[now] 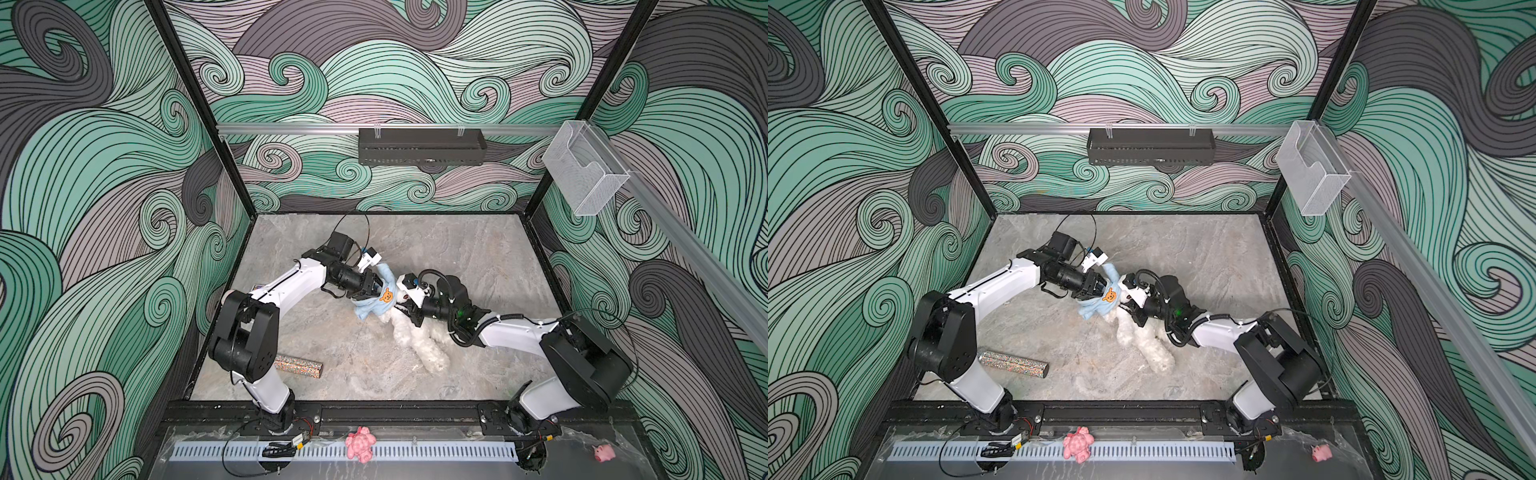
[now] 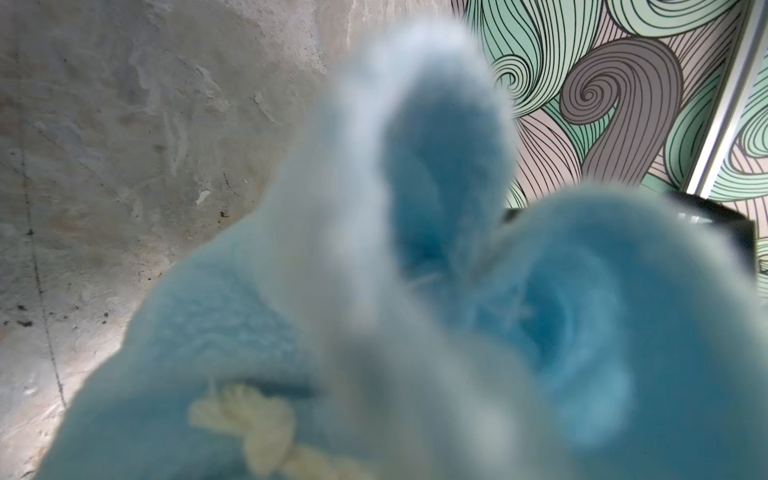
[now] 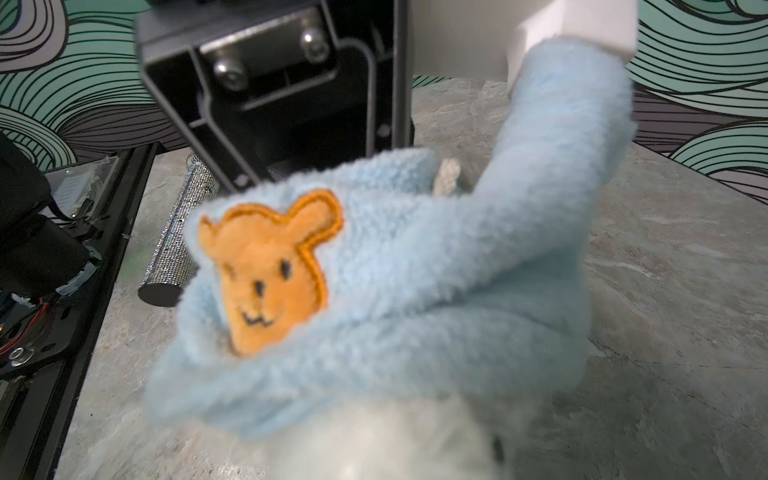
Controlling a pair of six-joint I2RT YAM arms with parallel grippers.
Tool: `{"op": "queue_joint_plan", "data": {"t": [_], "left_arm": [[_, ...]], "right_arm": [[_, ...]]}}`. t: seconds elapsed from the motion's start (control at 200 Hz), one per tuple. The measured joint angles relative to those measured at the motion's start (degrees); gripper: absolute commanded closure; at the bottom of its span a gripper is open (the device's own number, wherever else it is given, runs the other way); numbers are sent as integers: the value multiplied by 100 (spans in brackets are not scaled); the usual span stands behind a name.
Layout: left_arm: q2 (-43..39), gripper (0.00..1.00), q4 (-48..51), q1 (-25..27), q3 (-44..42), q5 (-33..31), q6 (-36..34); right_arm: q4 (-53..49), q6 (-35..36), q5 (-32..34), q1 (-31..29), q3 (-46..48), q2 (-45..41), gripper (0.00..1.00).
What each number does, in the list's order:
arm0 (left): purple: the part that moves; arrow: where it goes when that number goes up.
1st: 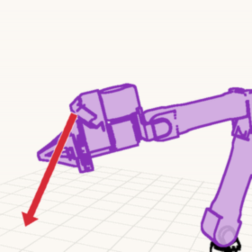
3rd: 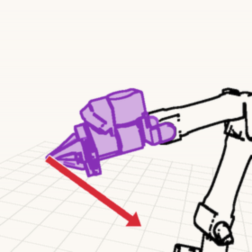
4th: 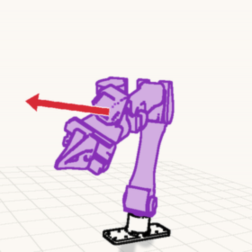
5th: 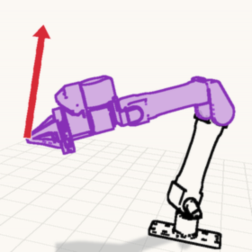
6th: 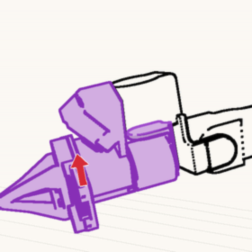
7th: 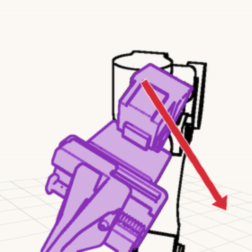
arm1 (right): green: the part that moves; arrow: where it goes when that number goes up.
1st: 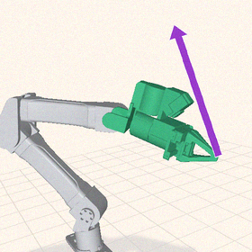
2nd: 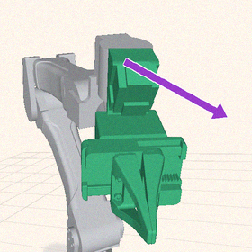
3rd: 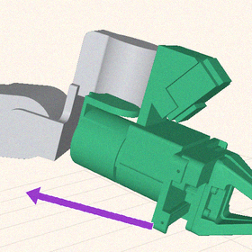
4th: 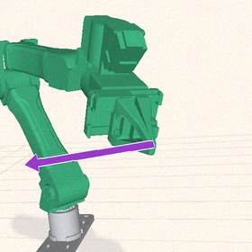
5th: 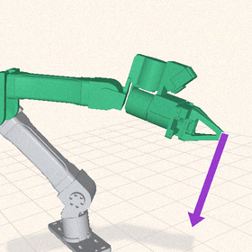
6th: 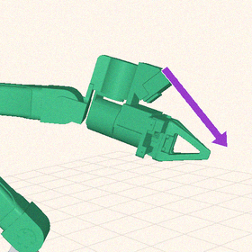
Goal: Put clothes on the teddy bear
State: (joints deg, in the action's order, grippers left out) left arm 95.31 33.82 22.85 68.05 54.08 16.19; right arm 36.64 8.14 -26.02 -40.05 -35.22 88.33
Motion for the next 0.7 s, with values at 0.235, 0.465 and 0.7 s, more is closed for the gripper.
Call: {"op": "queue_joint_plan", "data": {"t": [0.235,0.465,0.7], "left_arm": [[-186,100,-302,0,-111,-282,-101],[-837,100,-367,0,-223,-544,-420],[-1143,100,-804,4,-505,-846,-638]], "right_arm": [[-37,-212,623,-107,-61,61,50],[-946,-562,1128,-201,15,-892,29],[-2643,-1296,1036,162,79,-2509,26]]}}
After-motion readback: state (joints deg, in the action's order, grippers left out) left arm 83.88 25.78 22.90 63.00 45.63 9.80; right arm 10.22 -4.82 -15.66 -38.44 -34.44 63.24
